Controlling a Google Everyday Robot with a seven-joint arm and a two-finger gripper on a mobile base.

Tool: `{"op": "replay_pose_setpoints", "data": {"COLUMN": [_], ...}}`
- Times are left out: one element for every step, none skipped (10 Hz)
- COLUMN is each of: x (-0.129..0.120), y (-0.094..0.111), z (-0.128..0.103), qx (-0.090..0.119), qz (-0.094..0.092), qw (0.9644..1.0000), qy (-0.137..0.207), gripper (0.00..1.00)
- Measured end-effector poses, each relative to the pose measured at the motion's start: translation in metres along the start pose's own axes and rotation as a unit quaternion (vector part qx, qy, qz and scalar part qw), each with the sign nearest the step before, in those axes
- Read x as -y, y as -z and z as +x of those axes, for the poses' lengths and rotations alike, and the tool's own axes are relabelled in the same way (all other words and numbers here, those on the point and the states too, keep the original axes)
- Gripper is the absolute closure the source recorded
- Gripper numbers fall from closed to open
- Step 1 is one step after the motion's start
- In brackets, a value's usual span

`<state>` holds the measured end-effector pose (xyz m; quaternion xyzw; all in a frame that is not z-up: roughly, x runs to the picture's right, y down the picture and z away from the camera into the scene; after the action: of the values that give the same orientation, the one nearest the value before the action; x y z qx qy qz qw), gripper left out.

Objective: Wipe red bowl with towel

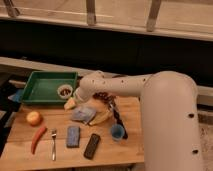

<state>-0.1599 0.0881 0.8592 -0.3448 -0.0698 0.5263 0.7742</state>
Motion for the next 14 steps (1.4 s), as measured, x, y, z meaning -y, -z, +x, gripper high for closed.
{"op": "replay_pose_setpoints", "data": {"x": [0.002,0.006,0.011,0.019,0.022,0.023,0.025,0.025,0.025,0.022,0.019,0.018,0.017,0.016], "y": [-0.009,-0.014,-0.017,-0.018,-0.020,-0.021,-0.023,-0.027,-0.028,-0.031,-0.033,-0.035,-0.036,-0.037], "z": [0.005,0.011,0.016,0.021,0.024,0.027,0.029,0.031,0.032,0.032,0.033,0.032,0.033,0.032], "qx": [-0.009,-0.015,-0.021,-0.025,-0.027,-0.028,-0.028,-0.031,-0.031,-0.033,-0.034,-0.035,-0.036,-0.034], "qz": [0.004,0.011,0.021,0.032,0.038,0.041,0.045,0.045,0.046,0.046,0.044,0.042,0.041,0.041], "qw": [0.9999,0.9998,0.9994,0.9989,0.9985,0.9981,0.9979,0.9976,0.9976,0.9977,0.9979,0.9980,0.9981,0.9982], "qy": [-0.005,-0.009,-0.017,-0.024,-0.029,-0.035,-0.039,-0.042,-0.042,-0.038,-0.034,-0.032,-0.029,-0.026], "gripper": [0.24,0.24,0.24,0.24,0.24,0.24,0.24,0.26,0.31,0.42,0.52,0.60,0.72,0.82]}}
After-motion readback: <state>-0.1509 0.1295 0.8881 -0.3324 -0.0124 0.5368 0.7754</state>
